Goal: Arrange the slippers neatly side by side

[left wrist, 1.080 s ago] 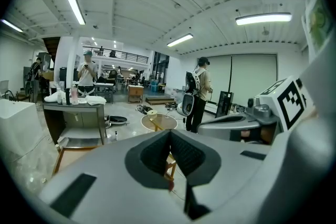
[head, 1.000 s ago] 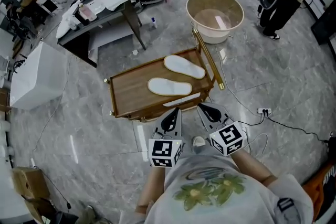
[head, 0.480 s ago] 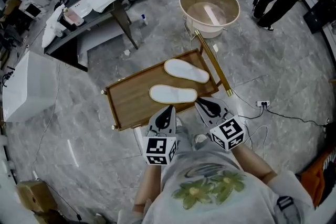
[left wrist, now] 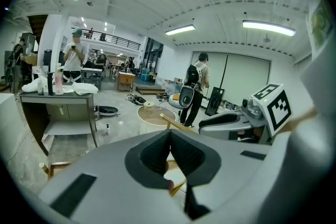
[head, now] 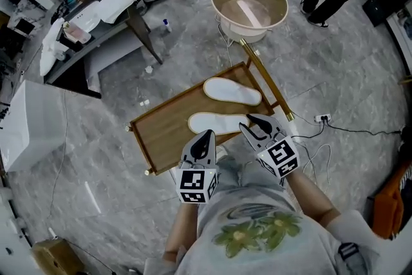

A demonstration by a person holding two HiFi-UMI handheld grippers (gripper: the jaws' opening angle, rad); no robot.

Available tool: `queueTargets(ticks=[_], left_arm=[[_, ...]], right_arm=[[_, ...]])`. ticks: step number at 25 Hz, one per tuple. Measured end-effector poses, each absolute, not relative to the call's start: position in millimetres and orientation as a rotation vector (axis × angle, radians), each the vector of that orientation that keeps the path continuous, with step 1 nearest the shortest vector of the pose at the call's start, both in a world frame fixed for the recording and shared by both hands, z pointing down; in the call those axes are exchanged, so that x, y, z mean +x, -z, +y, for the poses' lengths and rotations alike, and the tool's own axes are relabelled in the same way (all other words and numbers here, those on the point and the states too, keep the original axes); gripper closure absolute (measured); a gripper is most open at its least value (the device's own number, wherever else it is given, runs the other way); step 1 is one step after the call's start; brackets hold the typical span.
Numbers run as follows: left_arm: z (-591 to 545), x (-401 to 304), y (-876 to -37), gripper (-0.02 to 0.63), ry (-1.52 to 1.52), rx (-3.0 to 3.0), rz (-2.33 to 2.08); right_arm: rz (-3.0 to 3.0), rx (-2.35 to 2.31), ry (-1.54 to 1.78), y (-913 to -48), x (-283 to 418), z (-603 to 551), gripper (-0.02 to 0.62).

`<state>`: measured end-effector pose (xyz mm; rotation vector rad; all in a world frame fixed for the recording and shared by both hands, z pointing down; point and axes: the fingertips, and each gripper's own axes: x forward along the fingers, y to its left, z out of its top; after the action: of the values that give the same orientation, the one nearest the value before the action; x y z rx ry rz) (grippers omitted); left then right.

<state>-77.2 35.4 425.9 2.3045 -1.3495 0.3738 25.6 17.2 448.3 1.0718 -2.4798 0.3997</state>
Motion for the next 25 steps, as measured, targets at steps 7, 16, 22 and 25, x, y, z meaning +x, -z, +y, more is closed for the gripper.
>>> queueTargets(ticks=[7, 16, 22, 25], left_arm=[[22, -85, -451, 0.59, -0.427, 2.278, -1.298], [6, -84, -460, 0.591, -0.456, 2.232, -1.303], [-5, -83, -470, 0.591, -0.471, 2.205, -1.316], [-9, -81, -478, 0.589, -0.492, 2.199, -1.305]], right_arm=[[-2.437, 1.058, -0.404, -465, 18, -5, 0.48], [-2.444, 1.01, -0.436, -481, 16, -32, 0.468], [-2.412, 0.981, -0.468, -503, 20, -46, 0.463], [-2.396, 0.976, -0.488, -515, 21, -54, 0.462]])
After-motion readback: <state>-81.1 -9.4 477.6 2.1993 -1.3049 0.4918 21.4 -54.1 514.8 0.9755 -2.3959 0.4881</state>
